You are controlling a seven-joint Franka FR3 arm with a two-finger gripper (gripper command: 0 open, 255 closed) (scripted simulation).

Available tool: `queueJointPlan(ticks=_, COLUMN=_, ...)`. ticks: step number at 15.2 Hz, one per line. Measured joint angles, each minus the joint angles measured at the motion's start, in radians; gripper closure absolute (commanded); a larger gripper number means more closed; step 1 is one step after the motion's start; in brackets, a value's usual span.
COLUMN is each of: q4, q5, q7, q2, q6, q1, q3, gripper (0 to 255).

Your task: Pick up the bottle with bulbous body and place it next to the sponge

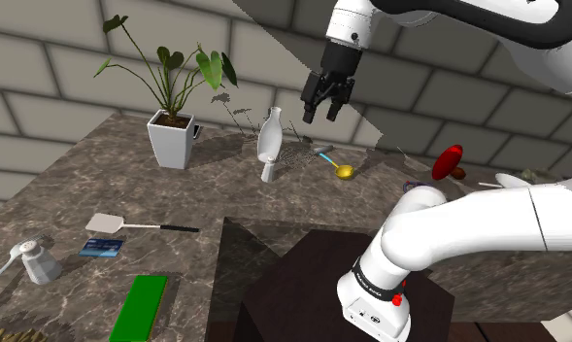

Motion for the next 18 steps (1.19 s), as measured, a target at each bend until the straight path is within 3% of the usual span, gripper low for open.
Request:
queueJointPlan(ticks=5, q4=0.000, q5=-0.032, q7=-0.039, q2=0.066, q6=0.063, q1=-0.017, q3=-0.032, gripper=0)
queueJointPlan(ticks=18, q4=0.164, q5=-0.106, q7=-0.177, q2=0.457, q6=0.296, q1=-0.075, q3=-0.150, gripper=0)
